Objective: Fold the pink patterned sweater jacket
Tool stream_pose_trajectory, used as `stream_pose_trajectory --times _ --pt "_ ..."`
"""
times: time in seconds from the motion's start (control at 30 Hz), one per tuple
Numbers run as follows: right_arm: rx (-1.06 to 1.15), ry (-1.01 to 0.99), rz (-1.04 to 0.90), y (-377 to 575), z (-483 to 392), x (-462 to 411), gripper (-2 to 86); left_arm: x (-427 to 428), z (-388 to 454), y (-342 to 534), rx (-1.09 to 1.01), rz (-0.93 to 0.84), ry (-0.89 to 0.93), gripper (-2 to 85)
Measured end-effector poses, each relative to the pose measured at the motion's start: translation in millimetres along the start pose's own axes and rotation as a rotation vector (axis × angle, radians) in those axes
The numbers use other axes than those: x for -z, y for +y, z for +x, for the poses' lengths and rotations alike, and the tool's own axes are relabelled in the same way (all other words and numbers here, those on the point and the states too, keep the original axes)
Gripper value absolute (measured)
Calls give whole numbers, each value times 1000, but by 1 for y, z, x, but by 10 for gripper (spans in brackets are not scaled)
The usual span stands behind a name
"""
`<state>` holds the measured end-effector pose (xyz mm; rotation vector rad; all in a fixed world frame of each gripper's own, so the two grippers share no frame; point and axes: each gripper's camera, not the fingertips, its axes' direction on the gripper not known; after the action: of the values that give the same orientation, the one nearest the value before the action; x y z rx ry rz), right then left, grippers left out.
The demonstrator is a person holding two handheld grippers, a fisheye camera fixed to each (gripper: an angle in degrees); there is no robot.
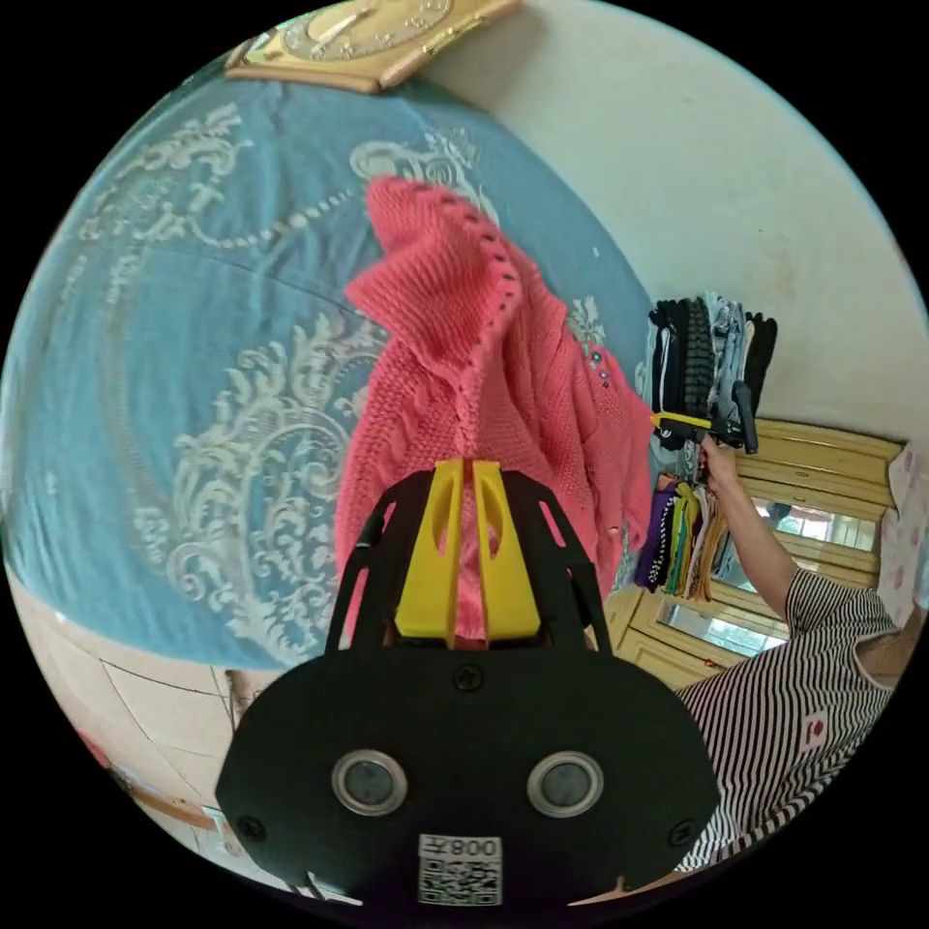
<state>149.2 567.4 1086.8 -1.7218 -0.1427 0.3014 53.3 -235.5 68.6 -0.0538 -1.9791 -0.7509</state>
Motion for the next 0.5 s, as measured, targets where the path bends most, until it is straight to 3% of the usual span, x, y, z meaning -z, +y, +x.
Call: stream_pose_trajectory --times 0.13,0.23,0.37,0.5 --pt "-95 23 109 26 13 36 11 110 -44 20 138 167 -260 27" --pt "-205 12 67 31 28 16 9 149 -91 29 333 240 -400 35" --pt "-344 5 114 36 34 0 5 138 -97 21 353 316 -295 53" --pt "-325 -63 240 32 22 8 18 73 -49 -32 123 229 -159 75"
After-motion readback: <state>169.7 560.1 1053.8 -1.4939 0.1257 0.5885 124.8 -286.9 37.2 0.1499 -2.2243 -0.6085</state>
